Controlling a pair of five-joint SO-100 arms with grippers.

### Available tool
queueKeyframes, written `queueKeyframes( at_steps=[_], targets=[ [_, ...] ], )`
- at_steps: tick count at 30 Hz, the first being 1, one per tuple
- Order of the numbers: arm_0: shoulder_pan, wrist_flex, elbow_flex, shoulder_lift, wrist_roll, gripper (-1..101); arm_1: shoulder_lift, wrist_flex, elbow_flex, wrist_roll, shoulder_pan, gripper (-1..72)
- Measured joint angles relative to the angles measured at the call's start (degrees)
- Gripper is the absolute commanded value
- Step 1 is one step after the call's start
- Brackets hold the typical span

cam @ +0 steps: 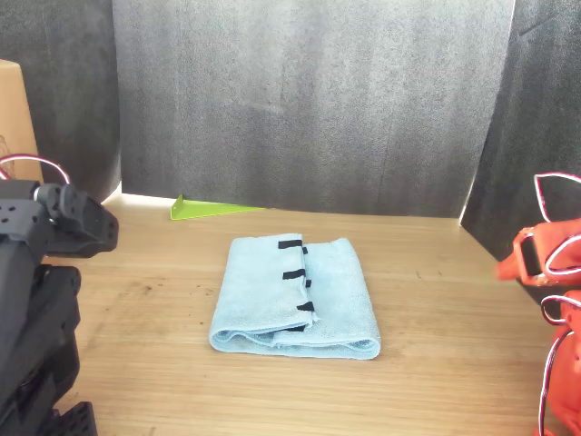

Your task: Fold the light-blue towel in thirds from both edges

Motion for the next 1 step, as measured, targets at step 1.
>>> queueKeyframes(
  at_steps=[1],
  targets=[
    [0.00,0.00,0.00,0.00,0.00,11,0.35,0.00,0.00,0.26,-0.53,3.8]
  ],
)
